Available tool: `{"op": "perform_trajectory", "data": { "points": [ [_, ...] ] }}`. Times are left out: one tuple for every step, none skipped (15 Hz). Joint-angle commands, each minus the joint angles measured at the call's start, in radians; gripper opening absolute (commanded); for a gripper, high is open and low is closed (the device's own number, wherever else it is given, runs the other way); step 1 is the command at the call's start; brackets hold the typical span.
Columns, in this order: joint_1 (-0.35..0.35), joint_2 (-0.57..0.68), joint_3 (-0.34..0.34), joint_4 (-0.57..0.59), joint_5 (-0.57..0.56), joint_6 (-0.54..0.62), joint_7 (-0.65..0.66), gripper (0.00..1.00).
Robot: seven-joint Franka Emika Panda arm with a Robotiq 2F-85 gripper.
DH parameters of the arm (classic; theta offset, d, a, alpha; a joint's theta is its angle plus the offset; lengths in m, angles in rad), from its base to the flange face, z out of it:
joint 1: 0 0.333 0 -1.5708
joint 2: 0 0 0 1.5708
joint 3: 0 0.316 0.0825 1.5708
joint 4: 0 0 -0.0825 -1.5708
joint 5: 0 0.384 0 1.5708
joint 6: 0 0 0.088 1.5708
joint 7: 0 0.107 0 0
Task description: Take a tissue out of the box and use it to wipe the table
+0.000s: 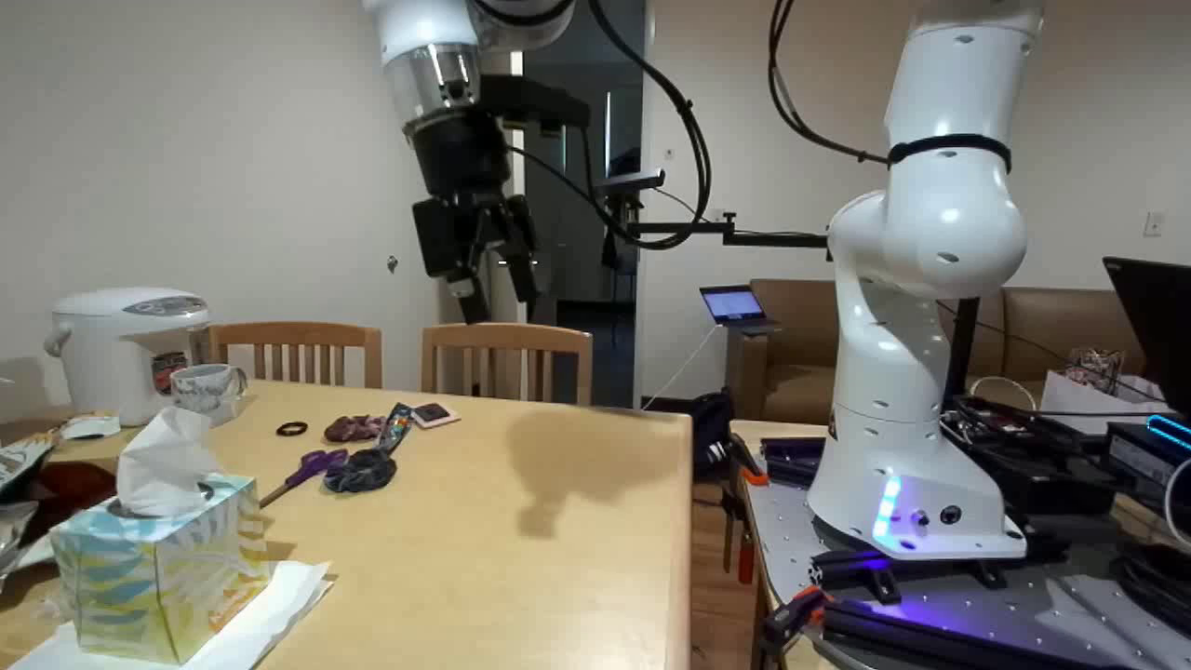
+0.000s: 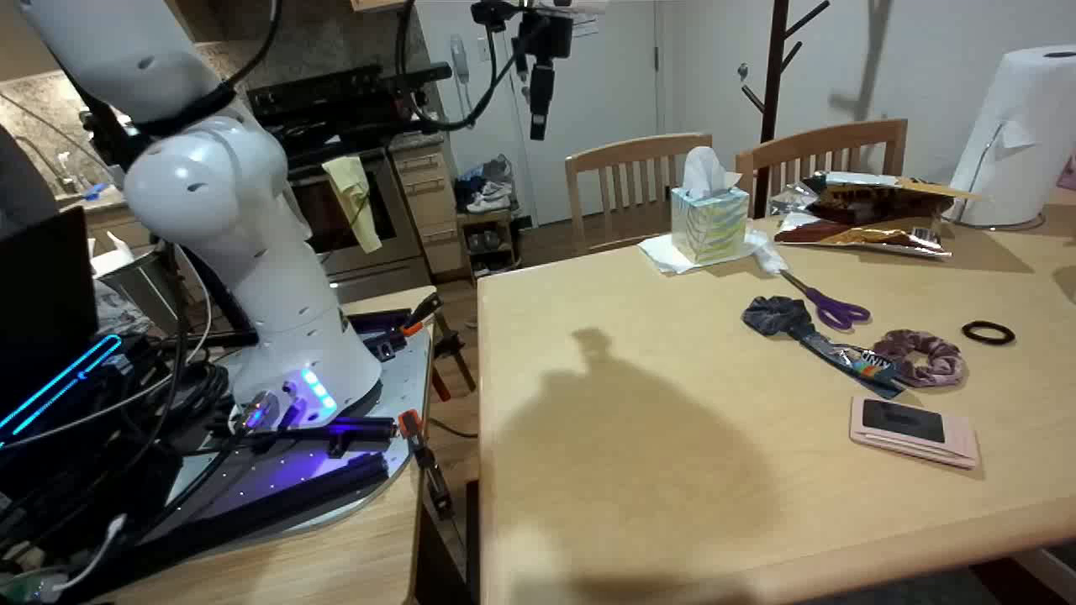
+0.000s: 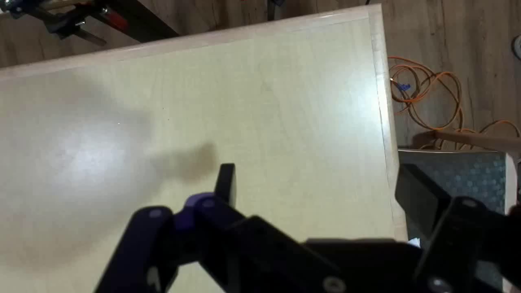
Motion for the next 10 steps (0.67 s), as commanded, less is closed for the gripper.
{"op": "perform_trajectory", "data": {
  "points": [
    [0.019, 0.001, -0.019, 0.001, -0.003, -0.001, 0.002, 1.00],
    [0.019, 0.001, -0.019, 0.001, -0.003, -0.001, 0.002, 1.00],
    [0.019, 0.001, -0.019, 0.001, -0.003, -0.001, 0.002, 1.00],
    [0.019, 0.001, -0.019, 0.001, -0.003, -0.001, 0.002, 1.00],
    [0.019, 0.001, -0.019, 0.001, -0.003, -0.001, 0.002, 1.00],
    [0.021, 0.002, -0.019, 0.002, -0.009, 0.004, 0.001, 1.00],
    [0.022, 0.000, -0.019, 0.001, -0.019, 0.019, 0.022, 1.00],
    [0.023, -0.001, -0.022, 0.002, -0.019, 0.035, 0.013, 1.00],
    [0.022, 0.002, -0.024, 0.006, -0.023, 0.056, 0.008, 1.00],
    [0.021, 0.009, -0.025, 0.013, -0.031, 0.074, 0.009, 1.00]
  ]
}}
